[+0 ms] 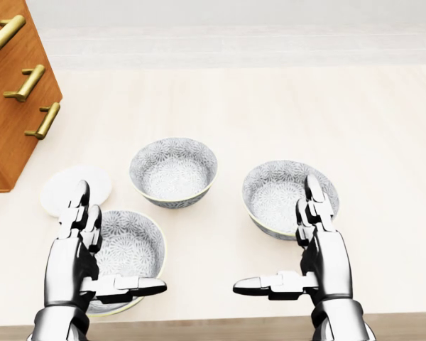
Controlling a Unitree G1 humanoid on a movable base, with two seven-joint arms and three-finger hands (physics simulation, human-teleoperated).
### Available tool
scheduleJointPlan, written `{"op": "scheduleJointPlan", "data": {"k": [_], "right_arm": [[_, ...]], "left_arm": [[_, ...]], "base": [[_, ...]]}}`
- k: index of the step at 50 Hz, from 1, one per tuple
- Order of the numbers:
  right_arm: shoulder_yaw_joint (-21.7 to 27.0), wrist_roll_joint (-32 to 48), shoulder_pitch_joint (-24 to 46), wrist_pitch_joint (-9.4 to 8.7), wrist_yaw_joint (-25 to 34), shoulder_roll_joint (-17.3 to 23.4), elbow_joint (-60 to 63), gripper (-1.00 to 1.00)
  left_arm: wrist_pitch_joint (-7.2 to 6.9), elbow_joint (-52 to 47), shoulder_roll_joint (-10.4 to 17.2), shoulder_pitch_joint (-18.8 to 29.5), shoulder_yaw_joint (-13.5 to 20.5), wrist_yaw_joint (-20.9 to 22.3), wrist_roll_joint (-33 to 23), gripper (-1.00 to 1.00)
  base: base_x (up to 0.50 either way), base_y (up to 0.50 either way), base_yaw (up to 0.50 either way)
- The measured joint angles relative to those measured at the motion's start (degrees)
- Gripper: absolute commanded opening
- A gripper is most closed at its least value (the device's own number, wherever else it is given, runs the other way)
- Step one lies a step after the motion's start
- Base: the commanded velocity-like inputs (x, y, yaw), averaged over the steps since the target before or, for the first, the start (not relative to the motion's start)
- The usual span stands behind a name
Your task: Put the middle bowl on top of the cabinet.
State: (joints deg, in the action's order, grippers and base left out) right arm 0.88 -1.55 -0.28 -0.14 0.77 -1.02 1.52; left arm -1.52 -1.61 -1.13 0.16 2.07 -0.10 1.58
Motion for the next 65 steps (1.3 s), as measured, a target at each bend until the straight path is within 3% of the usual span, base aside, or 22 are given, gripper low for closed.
{"op": "scheduleJointPlan", "data": {"k": [8,17,20,45,65], "right_arm": [[0.9,0.3,-0.7,-1.58,1.2,0.8,2.2,1.0],[0.9,0.0,-1.8,-4.86,1.9,1.4,7.5,1.0],[1.0,0.0,-2.2,-4.86,2.1,1.7,9.8,1.0],[2.5,-0.4,-4.2,-4.86,3.5,2.2,30.3,1.0],[4.0,-1.0,-5.2,-4.86,4.8,2.3,36.6,1.0]], "left_arm": [[0.34,-0.4,1.4,-0.3,0.7,0.7,-0.4,1.0],[-2.28,-5.7,2.2,-1.8,1.3,1.2,-0.2,1.0],[-3.48,-8.2,2.3,-2.4,1.5,1.4,-0.1,1.0],[-3.48,-31.0,3.0,-5.8,5.3,4.9,1.6,1.0],[-3.48,-36.2,2.7,-6.6,8.6,6.7,2.3,1.0]], "base": [[0.0,0.0,0.0],[0.0,0.0,0.0],[0.0,0.0,0.0],[0.0,0.01,0.0],[0.0,0.5,0.0]]}}
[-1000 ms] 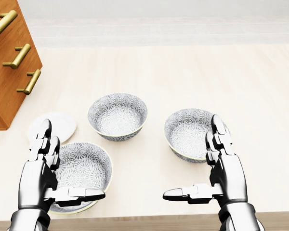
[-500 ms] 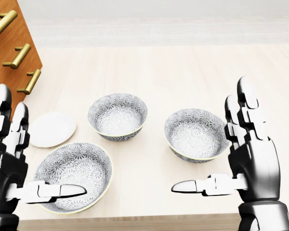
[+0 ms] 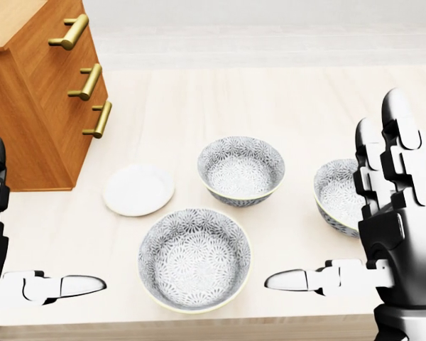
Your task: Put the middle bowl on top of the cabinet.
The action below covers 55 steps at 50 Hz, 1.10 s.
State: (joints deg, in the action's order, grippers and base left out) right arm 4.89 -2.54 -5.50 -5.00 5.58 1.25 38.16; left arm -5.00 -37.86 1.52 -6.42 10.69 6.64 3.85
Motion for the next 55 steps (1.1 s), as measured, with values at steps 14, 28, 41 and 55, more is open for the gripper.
{"op": "scheduleJointPlan", "data": {"k": [14,28,41,55], "right_arm": [[0.6,-0.1,-0.5,0.0,0.7,-0.1,1.7,1.0],[0.5,0.1,-1.0,0.0,1.1,-0.4,1.5,1.0],[1.2,-0.5,-1.1,0.0,1.6,-0.4,1.1,1.0],[1.6,-0.9,-1.7,0.0,2.3,-0.3,1.4,1.0]], "left_arm": [[0.0,0.0,-0.1,-0.2,0.7,0.6,-0.2,1.0],[0.0,1.4,-0.3,-0.8,0.8,1.2,-0.6,1.0],[0.0,2.2,-0.3,-1.0,0.9,1.5,-1.0,1.0],[0.0,2.1,-0.4,-1.6,0.6,2.2,-1.1,1.0]], "base": [[0.0,0.5,0.0],[0.0,0.5,0.0],[0.0,0.24,0.0],[0.27,0.0,0.0]]}}
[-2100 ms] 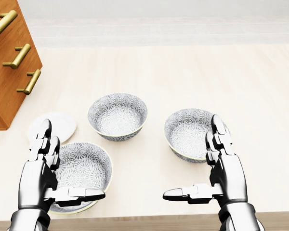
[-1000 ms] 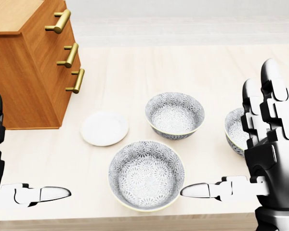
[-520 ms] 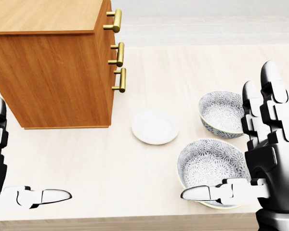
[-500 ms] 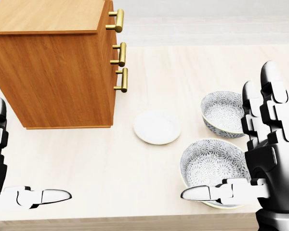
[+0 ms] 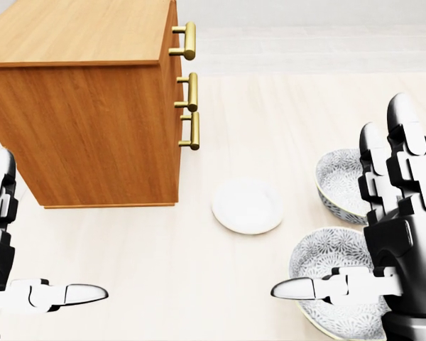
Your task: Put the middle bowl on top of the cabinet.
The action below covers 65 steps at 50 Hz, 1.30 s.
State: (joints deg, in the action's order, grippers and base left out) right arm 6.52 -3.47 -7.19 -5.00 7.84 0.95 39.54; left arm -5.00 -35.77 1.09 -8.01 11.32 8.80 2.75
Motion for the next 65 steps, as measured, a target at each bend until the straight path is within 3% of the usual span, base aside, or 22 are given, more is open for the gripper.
{"op": "scheduleJointPlan", "data": {"k": [9,51,65], "right_arm": [[0.0,0.2,-0.2,0.0,0.2,-0.1,0.2,1.0],[0.1,0.0,-1.4,0.0,1.1,-0.4,2.3,1.0],[0.3,-0.4,-1.5,0.0,1.8,-0.4,2.7,1.0]], "left_arm": [[0.0,-0.6,-0.1,-0.3,-0.3,0.4,-0.2,1.0],[0.0,-2.5,-0.7,-2.0,0.1,2.4,0.2,1.0],[0.0,-2.7,-0.9,-2.1,0.0,2.4,0.1,1.0]], "base": [[0.45,0.01,0.0],[0.0,0.09,0.0],[0.36,0.0,0.0]]}}
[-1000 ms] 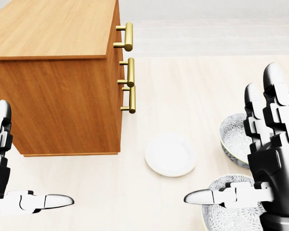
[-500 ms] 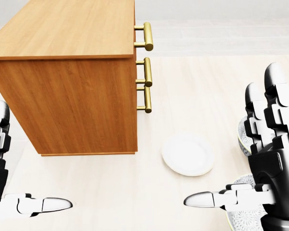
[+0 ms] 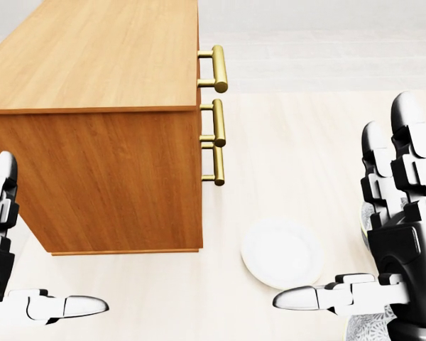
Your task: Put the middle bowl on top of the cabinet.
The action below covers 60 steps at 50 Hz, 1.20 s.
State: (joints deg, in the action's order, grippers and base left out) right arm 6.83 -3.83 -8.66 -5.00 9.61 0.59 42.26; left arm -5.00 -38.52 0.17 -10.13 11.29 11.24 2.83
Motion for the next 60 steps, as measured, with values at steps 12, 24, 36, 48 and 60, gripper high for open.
{"op": "scheduleJointPlan", "data": {"k": [12,24,36,48,60], "right_arm": [[0.1,-0.3,-0.1,0.0,0.1,-0.1,0.2,1.0],[-0.3,-0.1,-0.5,0.0,0.4,0.0,0.6,1.0],[0.3,-0.5,-0.3,0.0,0.5,-0.1,1.1,1.0],[0.4,-0.5,-0.3,0.0,0.6,-0.1,1.5,1.0],[0.2,-0.3,-0.7,0.0,0.8,-0.2,1.4,1.0]], "left_arm": [[0.0,-0.4,-0.1,-0.5,0.2,0.2,0.0,1.0],[0.0,-1.2,-0.3,-1.1,0.3,0.6,0.1,1.0],[0.0,-2.4,-0.5,-1.7,0.3,1.0,0.0,1.0],[0.0,-3.2,-0.6,-1.9,0.4,1.3,0.0,1.0],[0.0,-3.3,-0.8,-2.3,0.7,1.8,0.2,1.0]], "base": [[0.03,0.0,0.0],[0.25,0.0,0.0],[0.01,0.0,0.0],[0.0,0.0,0.0],[0.17,0.0,0.0]]}}
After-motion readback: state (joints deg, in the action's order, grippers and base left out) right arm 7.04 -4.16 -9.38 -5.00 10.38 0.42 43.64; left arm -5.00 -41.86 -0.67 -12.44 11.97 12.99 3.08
